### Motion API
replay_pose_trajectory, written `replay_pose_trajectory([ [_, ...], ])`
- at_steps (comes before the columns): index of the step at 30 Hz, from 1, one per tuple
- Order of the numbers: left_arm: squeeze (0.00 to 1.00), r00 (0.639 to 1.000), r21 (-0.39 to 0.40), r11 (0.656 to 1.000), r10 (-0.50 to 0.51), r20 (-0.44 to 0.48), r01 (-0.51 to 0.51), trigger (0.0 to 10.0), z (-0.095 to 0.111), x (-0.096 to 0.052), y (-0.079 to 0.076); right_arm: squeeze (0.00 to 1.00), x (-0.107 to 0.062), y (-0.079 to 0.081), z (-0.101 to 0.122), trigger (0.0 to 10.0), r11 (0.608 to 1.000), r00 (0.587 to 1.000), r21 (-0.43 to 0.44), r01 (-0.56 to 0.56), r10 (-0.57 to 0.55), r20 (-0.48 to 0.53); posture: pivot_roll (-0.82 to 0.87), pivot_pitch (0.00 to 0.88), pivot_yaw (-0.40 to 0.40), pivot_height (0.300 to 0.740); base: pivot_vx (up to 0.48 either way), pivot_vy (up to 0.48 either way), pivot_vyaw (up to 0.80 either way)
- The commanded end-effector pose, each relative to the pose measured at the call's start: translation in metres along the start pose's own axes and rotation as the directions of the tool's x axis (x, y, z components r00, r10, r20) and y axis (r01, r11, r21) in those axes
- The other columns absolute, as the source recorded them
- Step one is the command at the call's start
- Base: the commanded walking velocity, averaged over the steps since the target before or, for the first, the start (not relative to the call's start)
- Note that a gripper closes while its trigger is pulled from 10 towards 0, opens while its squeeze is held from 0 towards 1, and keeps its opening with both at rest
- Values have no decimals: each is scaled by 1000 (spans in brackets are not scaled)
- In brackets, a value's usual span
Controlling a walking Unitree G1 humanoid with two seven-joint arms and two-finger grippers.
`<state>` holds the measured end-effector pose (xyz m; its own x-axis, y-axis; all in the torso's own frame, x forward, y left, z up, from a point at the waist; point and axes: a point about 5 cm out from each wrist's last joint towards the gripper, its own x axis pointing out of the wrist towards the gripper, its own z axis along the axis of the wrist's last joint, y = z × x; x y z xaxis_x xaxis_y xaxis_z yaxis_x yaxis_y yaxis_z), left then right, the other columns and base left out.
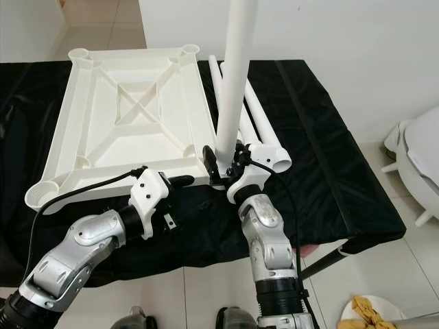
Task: Building children table
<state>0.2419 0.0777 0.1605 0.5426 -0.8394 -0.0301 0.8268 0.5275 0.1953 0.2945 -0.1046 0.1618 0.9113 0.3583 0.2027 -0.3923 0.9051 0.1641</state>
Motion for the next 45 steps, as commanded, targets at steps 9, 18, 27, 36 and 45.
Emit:
replay_pose_trajectory([
  [9,0,995,44,999,-22,-94,26,10000,-13,-3,8,0,-21,-16,8,10000,990,992,-68,-127,127,2,-39,91,9,740,0,0,0],
  [18,0,977,94,995,53,-206,-35,10000,-30,-3,27,0,-42,-33,10,10000,981,987,-111,-160,156,-42,-62,100,33,740,0,0,0],
  [27,0,977,126,990,89,-195,-65,10000,-24,-3,48,0,-54,-33,12,10000,978,983,-99,-182,178,-49,-84,99,50,740,0,0,0],
  [36,0,974,153,985,111,-196,-81,10000,-23,-4,59,0,-56,-35,12,10000,976,982,-108,-188,183,-56,-92,100,56,740,0,0,0],
  [45,0,948,181,980,137,-286,-86,10000,-42,5,70,0,-57,-35,16,10000,972,978,-113,-206,199,-66,-103,109,39,740,0,0,0],
])
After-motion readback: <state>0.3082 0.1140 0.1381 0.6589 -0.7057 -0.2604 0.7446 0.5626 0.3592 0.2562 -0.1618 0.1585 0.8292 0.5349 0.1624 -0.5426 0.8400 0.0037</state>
